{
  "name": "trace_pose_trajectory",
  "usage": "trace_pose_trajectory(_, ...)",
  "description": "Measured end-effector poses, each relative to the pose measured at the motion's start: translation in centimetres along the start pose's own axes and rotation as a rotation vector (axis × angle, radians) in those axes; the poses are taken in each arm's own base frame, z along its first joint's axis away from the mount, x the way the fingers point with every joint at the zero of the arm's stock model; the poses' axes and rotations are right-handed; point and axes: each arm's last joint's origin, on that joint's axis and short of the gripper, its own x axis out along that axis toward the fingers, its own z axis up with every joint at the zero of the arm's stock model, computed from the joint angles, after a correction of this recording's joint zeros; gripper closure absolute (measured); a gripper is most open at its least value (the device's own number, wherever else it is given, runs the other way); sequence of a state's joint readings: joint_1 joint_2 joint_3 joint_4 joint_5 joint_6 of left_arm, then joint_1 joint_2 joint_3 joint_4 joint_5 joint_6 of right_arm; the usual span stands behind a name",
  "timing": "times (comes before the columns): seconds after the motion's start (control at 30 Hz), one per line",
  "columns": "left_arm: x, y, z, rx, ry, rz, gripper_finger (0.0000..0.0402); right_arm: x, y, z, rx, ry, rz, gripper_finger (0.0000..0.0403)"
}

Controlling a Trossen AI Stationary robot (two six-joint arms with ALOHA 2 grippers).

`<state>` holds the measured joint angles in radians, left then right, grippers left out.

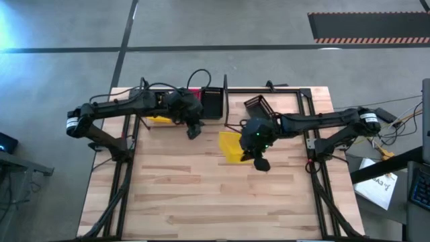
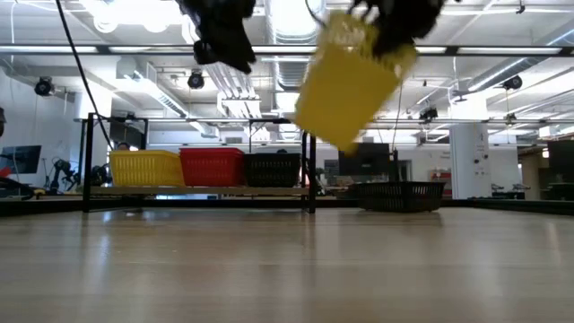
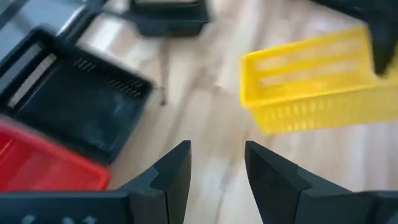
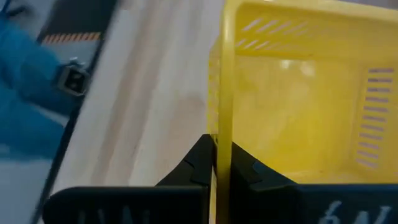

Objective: Stack baskets on shelf by color
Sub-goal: Stack the yellow bin on top of the yellow bin on the shelf

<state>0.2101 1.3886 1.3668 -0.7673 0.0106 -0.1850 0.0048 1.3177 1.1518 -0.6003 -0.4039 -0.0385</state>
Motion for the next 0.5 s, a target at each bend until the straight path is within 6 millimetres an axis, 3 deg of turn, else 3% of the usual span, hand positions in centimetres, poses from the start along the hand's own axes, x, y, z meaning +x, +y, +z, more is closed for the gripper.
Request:
trace_pose_trajectory(0.13,-1.6,-1.1,-0.1,0.188,-0.036,-0.147,0.0267,-1.1,0.6,2.4,-0.229,-0.030,0.021,0.0394)
trace_pose_trajectory(0.3,-2.6,-2.8,0.2,0.390,-0.133,-0.302,0.0267,-1.1,0.4,4.1,-0.348,0.004,0.017,0.0394)
trace_pose_trajectory(0.5,-0.9,-4.3,0.5,0.473,-0.160,-0.390,0.0267,0.4,-0.2,5.1,-0.378,0.037,0.022,0.0394)
